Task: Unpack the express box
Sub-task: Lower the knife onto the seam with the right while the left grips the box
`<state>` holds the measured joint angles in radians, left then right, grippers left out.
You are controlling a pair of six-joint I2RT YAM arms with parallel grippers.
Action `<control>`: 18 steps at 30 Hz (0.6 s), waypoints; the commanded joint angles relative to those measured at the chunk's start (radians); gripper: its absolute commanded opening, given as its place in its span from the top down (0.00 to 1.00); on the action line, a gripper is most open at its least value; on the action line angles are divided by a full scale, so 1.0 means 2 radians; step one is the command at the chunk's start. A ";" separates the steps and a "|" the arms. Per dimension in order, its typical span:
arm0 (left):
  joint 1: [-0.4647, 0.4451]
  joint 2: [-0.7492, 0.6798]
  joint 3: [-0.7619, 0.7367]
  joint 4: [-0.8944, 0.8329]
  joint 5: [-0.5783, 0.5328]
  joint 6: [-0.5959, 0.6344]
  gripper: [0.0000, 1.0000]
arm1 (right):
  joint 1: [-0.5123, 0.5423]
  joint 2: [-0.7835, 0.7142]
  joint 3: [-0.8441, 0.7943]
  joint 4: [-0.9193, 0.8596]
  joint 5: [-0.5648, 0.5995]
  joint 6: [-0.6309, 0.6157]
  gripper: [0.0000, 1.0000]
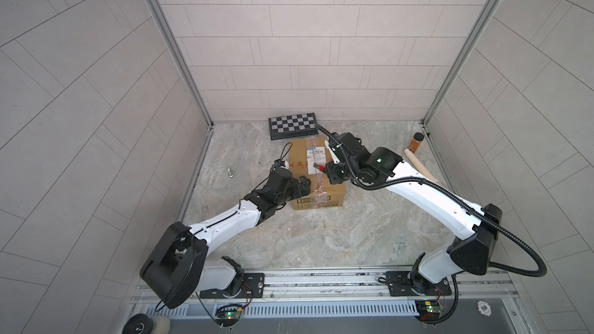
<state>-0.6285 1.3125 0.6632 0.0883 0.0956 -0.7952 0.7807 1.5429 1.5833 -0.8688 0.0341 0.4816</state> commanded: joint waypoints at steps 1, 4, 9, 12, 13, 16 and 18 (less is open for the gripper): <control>-0.023 0.007 -0.010 -0.009 0.030 -0.021 0.02 | 0.003 -0.008 0.015 -0.020 0.029 -0.014 1.00; -0.023 -0.008 0.001 -0.035 0.020 -0.017 0.01 | 0.002 -0.008 0.025 -0.035 0.038 -0.022 1.00; -0.014 -0.041 0.050 -0.106 0.000 0.035 0.00 | 0.003 -0.014 0.042 -0.062 0.056 -0.035 1.00; -0.004 -0.042 0.072 -0.120 0.001 0.053 0.00 | 0.003 -0.014 0.045 -0.073 0.055 -0.038 1.00; 0.000 -0.039 0.076 -0.120 0.002 0.057 0.00 | 0.004 -0.015 0.044 -0.076 0.056 -0.038 1.00; 0.010 -0.015 0.090 -0.122 0.006 0.068 0.00 | 0.005 -0.017 0.038 -0.078 0.063 -0.036 1.00; 0.011 0.003 0.098 -0.119 0.006 0.074 0.00 | 0.007 -0.017 0.038 -0.081 0.069 -0.036 1.00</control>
<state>-0.6159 1.2739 0.8330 -0.1104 0.1112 -0.6964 0.7841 1.5406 1.6566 -0.9947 0.1287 0.4206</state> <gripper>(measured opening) 0.996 0.170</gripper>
